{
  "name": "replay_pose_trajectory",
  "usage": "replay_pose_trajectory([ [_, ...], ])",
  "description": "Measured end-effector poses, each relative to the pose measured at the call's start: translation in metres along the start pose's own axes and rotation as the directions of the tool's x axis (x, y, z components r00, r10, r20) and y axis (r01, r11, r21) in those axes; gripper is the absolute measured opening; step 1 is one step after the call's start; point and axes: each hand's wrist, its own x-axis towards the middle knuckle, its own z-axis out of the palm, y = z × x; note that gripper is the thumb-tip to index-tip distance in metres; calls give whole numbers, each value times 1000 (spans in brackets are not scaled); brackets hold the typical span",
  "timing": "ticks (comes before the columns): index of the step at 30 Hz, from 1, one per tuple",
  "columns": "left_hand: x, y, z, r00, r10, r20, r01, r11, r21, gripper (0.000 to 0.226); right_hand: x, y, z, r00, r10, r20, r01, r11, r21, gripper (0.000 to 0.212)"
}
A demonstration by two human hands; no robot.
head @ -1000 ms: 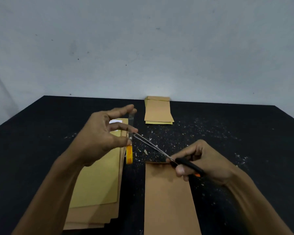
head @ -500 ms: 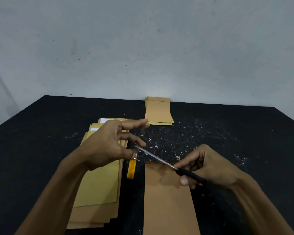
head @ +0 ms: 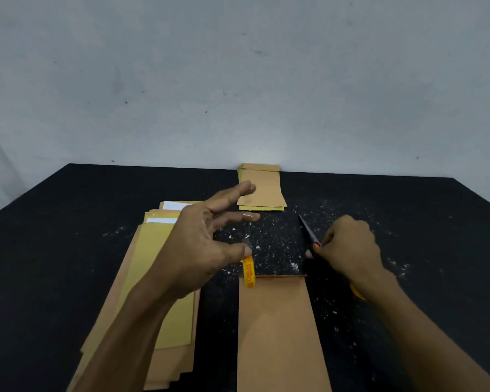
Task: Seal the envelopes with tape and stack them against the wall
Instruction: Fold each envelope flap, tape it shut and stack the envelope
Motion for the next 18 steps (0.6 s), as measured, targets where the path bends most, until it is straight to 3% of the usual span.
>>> replay_pose_trajectory([
  [2,0,-1,4,1000,4,-5,-4,1000,-19,88,-2,-6,1,1000,-21,1,21,986,-164,35],
  [6,2,-2,9,999,34,-23,-35,999,-34,85,-4,-11,-3,994,-7,113,28,981,-190,34],
  [8,4,-2,11,999,38,-30,-39,998,-38,83,-8,-11,-9,987,-94,129,99,995,-28,22],
  [9,5,-2,12,999,38,-34,-39,998,-41,83,-12,-12,-13,979,-165,122,147,978,145,16],
  [12,8,-3,14,999,29,-38,-30,999,-28,84,-38,-31,-31,902,-368,227,111,705,701,11],
  [15,10,-5,18,1000,-4,-24,4,1000,-19,86,-48,-41,-30,805,-475,356,-37,559,829,26],
  [18,11,-9,20,999,-37,-9,37,999,-29,88,-47,-41,-21,802,-475,362,-134,447,884,21],
])
